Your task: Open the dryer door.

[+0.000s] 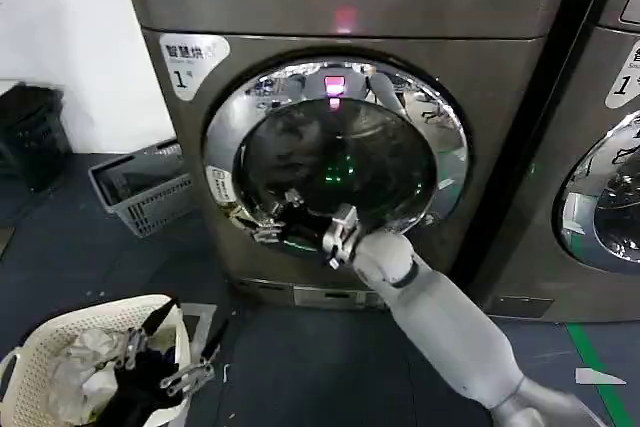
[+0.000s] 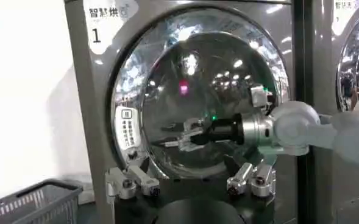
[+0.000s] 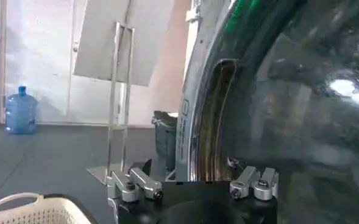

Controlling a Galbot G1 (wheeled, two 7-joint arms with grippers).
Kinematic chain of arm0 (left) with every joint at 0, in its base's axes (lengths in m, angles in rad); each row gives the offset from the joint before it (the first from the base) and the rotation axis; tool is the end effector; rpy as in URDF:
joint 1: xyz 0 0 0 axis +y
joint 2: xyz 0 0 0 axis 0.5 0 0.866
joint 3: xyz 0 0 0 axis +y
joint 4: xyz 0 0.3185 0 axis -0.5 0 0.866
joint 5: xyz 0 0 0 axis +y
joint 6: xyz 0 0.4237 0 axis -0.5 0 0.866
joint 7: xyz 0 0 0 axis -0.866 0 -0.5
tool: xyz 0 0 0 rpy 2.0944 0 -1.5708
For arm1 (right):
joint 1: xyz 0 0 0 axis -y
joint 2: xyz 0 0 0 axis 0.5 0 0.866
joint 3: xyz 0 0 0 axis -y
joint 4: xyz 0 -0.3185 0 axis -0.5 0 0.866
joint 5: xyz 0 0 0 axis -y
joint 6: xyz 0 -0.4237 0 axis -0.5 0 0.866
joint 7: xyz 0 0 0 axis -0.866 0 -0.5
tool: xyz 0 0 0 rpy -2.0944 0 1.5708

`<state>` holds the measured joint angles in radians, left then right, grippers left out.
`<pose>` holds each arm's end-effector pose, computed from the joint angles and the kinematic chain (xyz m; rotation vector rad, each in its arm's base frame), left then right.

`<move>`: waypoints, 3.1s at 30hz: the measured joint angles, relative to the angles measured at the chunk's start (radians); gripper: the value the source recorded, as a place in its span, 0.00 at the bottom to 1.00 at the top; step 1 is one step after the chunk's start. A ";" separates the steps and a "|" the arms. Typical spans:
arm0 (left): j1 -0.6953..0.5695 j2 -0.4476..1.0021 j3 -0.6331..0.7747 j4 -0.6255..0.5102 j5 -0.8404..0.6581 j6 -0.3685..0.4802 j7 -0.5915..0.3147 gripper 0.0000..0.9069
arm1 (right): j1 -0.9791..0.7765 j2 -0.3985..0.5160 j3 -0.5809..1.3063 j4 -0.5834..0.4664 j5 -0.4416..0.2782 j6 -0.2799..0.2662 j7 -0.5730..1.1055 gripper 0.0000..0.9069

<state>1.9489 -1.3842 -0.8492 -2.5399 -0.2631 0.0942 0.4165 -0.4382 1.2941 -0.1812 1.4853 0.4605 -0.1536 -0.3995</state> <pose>0.1758 0.0697 -0.1506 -0.5909 -3.0658 -0.1656 0.5017 0.1662 -0.1572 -1.5093 2.6509 -0.1766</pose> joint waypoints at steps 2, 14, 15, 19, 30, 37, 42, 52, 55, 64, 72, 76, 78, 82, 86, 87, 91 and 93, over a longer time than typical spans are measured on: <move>0.000 -0.003 0.001 0.000 0.000 0.000 0.000 1.00 | 0.010 0.014 -0.009 -0.021 -0.003 0.003 0.000 1.00; -0.025 0.004 -0.006 0.005 0.000 0.072 0.014 1.00 | 0.042 0.059 -0.024 -0.087 0.002 -0.019 -0.031 1.00; -0.029 0.005 -0.006 0.007 0.000 0.074 0.010 1.00 | 0.042 0.058 -0.024 -0.087 0.002 -0.024 -0.039 1.00; -0.045 0.020 -0.014 0.018 0.000 0.097 0.002 1.00 | 0.041 0.058 -0.022 -0.082 0.021 -0.036 -0.056 1.00; -0.108 0.060 -0.073 0.059 -0.050 0.124 0.072 1.00 | 0.022 0.032 -0.027 -0.046 0.069 -0.024 -0.134 1.00; -0.156 0.099 -0.153 0.135 -0.153 0.082 0.167 1.00 | 0.004 0.005 -0.021 -0.009 0.071 -0.012 -0.191 1.00; -0.200 0.152 -0.239 0.203 -0.244 0.080 0.183 1.00 | -0.013 -0.021 -0.011 0.020 0.072 -0.015 -0.255 1.00; -0.264 0.239 -0.349 0.309 -0.386 0.129 0.157 1.00 | -0.034 -0.073 -0.006 0.065 0.101 -0.026 -0.405 1.00; -0.292 0.268 -0.351 0.334 -0.421 0.144 0.143 1.00 | -0.040 -0.089 -0.005 0.075 0.102 -0.025 -0.450 1.00; -0.367 0.362 -0.322 0.382 -0.501 0.219 0.084 1.00 | -0.061 -0.134 0.018 0.096 0.102 -0.001 -0.604 1.00; -0.445 0.458 -0.247 0.441 -0.549 0.223 0.053 1.00 | -0.094 -0.175 0.051 0.126 0.102 0.008 -0.725 1.00; -0.487 0.509 -0.207 0.472 -0.572 0.225 0.042 1.00 | -0.124 -0.198 0.076 0.147 0.098 0.005 -0.797 1.00; -0.509 0.535 -0.188 0.492 -0.585 0.208 0.032 1.00 | -0.143 -0.210 0.094 0.158 0.097 0.002 -0.837 1.00; -0.564 0.590 -0.146 0.539 -0.620 0.170 0.038 1.00 | -0.182 -0.236 0.132 0.180 0.091 0.001 -0.914 1.00; -0.623 0.635 -0.093 0.578 -0.627 0.142 0.041 1.00 | -0.225 -0.260 0.170 0.205 0.084 0.005 -0.951 1.00; -0.639 0.643 -0.079 0.583 -0.627 0.141 0.041 1.00 | -0.235 -0.263 0.178 0.209 0.081 0.006 -0.957 1.00; -0.689 0.666 -0.007 0.598 -0.616 0.121 0.055 1.00 | -0.287 -0.277 0.222 0.228 0.071 0.015 -0.994 1.00; -0.704 0.673 0.021 0.599 -0.616 0.113 0.069 1.00 | -0.315 -0.287 0.250 0.233 0.049 0.024 -1.024 1.00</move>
<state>1.2448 -0.7110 -0.8281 -1.9404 -0.8793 0.2069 0.4853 -0.7533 1.0073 0.0693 1.7183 0.5092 -0.1300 -1.4235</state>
